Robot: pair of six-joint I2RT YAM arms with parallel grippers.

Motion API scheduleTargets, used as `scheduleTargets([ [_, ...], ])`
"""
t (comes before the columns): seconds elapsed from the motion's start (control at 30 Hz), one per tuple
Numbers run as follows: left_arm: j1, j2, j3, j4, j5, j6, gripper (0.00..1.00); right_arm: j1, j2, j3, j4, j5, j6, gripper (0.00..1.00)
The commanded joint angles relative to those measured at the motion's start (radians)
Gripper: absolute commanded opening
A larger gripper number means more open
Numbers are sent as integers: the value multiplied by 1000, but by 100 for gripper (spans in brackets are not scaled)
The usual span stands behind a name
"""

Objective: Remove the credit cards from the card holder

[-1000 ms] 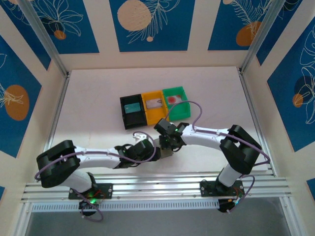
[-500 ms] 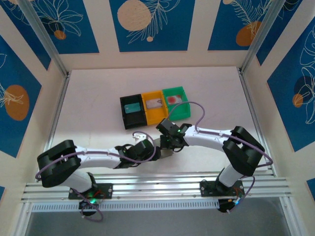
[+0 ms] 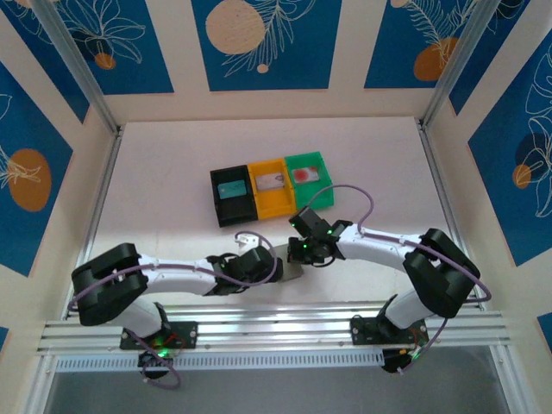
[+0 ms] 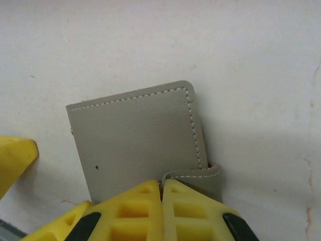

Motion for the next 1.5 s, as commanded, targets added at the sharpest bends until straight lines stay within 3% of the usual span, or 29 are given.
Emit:
scheduleTargets([
  [0.0, 3, 177, -48, 120, 211, -53, 96, -28, -40, -49, -26, -89, 12, 0],
  [0.37, -29, 287, -8, 149, 242, -67, 96, -65, -72, -84, -12, -141, 2, 0],
  [0.57, -32, 273, -15, 155, 234, -65, 95, -127, -153, -110, -50, -138, -16, 0],
  [0.9, -29, 114, 2, 12, 161, 2, 98, -228, -292, -99, -137, -170, -74, 0],
  [1.2, -19, -162, 43, -272, 1, 81, 99, -215, -334, -41, -183, -181, -77, 0],
  [1.47, -13, -326, 14, -363, -43, 87, 99, -159, -328, 12, -190, -165, -55, 0],
])
